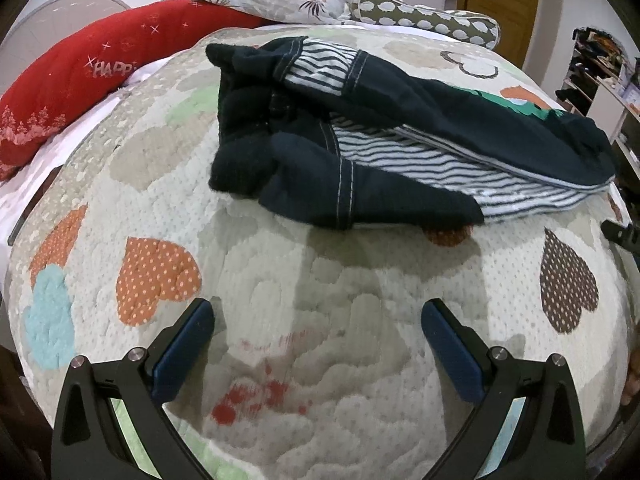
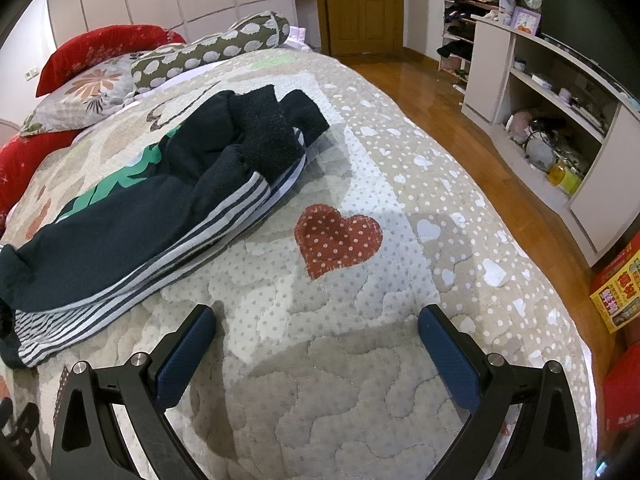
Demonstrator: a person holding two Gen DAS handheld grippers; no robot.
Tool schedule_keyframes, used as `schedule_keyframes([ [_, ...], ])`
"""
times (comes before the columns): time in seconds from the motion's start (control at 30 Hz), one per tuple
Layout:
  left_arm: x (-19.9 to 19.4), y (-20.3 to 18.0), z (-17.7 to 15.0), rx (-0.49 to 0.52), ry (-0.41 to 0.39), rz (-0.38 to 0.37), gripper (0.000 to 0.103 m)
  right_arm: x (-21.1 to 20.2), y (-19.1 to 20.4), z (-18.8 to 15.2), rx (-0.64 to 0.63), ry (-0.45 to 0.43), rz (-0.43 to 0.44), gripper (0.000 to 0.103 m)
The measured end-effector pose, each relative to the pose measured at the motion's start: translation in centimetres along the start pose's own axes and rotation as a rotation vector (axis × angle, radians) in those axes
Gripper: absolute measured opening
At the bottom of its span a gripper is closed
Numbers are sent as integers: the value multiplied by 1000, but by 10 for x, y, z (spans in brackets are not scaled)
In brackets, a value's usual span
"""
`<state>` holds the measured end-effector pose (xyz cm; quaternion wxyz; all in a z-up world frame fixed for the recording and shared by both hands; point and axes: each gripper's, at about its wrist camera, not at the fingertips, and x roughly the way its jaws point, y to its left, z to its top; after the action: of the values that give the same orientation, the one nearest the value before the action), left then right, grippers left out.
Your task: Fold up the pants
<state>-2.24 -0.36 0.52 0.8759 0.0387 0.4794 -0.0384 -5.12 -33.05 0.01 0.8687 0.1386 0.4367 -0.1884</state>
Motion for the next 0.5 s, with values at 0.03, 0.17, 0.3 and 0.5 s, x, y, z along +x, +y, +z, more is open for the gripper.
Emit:
schedule_keyframes([
  [0.03,-1,1,-2,-6,4,-6,103,-1,1,0,-12,6,-7,102],
  [0.17,-4,4,-10,-17,1,-15,103,-28,12,-36,-51,-18,-34,102],
  [0.3,-6,3,-12,-25,-6,-8,103,-54,12,-70,-54,-88,-23,102],
  [0.5,-10,3,-21,-50,-65,4,103,-59,13,-77,-58,-87,-11,102],
])
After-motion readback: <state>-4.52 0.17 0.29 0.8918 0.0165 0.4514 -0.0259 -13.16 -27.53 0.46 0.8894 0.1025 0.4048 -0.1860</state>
